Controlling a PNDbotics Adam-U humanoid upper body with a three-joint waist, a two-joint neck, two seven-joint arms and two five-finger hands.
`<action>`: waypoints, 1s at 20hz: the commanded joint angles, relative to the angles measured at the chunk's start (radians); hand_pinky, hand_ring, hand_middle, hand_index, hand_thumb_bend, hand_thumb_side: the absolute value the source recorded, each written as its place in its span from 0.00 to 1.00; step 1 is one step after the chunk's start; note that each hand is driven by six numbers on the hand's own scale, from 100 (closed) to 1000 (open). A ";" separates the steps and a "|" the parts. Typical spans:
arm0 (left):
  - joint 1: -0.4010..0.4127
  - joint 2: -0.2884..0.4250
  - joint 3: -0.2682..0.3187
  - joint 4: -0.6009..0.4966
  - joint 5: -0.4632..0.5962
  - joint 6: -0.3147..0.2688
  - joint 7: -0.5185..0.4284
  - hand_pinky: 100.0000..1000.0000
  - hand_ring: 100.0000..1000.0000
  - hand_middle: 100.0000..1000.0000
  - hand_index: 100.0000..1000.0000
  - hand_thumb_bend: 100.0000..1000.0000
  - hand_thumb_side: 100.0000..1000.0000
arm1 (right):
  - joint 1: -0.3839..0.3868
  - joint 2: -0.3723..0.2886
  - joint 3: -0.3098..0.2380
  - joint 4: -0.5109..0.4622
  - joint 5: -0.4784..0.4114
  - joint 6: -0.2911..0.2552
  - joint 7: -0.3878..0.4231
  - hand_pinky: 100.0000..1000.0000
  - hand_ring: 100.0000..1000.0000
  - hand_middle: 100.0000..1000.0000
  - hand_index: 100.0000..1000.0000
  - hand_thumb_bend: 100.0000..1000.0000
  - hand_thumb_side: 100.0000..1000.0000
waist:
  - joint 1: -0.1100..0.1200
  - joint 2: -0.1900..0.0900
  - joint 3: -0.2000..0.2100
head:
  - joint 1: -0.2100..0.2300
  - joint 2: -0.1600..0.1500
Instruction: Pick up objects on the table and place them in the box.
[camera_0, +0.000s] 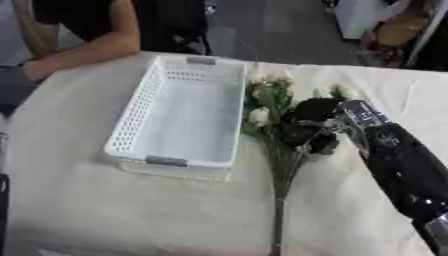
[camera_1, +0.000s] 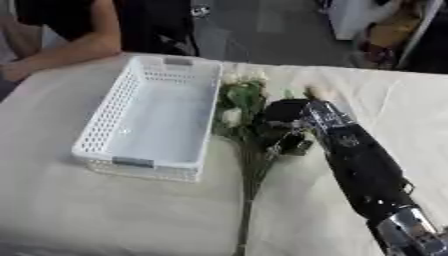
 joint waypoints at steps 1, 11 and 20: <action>-0.014 0.019 0.003 -0.019 -0.004 -0.001 -0.002 0.41 0.45 0.57 0.65 0.04 0.85 | -0.010 -0.036 0.018 -0.030 0.015 -0.039 -0.086 0.00 0.00 0.00 0.33 0.00 0.15 | 0.002 -0.011 -0.003 | 0.010 -0.001; -0.010 0.023 0.002 -0.020 -0.008 0.003 -0.003 0.41 0.45 0.57 0.65 0.04 0.85 | -0.018 -0.091 0.026 -0.038 0.044 -0.095 -0.306 0.00 0.00 0.00 0.16 0.00 0.13 | 0.002 -0.013 -0.008 | 0.013 -0.001; 0.000 0.039 0.009 -0.021 -0.019 0.006 0.004 0.41 0.45 0.57 0.65 0.04 0.85 | -0.118 -0.302 0.125 -0.232 -0.039 -0.141 -0.466 0.00 0.00 0.00 0.15 0.00 0.05 | -0.012 -0.020 -0.028 | 0.073 -0.001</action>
